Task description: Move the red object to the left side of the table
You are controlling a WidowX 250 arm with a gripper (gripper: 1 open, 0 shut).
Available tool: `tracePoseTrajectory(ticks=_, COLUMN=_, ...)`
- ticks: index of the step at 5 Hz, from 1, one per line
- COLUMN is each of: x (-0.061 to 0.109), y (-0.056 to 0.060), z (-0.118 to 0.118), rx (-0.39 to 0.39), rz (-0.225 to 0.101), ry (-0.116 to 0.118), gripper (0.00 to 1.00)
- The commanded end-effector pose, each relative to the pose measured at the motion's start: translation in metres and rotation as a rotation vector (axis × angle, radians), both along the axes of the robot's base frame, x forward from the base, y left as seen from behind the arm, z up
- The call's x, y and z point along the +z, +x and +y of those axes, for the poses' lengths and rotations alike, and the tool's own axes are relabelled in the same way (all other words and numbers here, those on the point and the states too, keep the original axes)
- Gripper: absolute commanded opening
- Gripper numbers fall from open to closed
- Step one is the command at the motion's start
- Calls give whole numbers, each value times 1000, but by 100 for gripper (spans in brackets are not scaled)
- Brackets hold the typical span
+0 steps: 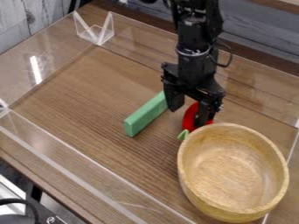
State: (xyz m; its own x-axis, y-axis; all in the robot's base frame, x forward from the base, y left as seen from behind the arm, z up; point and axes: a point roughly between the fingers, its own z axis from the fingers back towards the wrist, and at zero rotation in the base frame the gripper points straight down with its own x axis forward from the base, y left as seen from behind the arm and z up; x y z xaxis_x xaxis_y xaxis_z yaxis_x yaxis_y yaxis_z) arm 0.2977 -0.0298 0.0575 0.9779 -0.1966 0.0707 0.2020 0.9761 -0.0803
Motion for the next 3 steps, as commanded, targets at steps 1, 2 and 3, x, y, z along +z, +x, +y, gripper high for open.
tracePoseTrajectory(ticks=1, x=37, y=11, z=-3, rx=4, rz=-97, ry=-17, gripper=100)
tracePoseTrajectory(ticks=2, x=30, y=12, z=-2, rx=10, rz=-96, ry=-12, gripper=100)
tracePoseTrajectory(ticks=3, x=21, y=9, z=-3, rx=5, rz=-70, ry=-9, gripper=100)
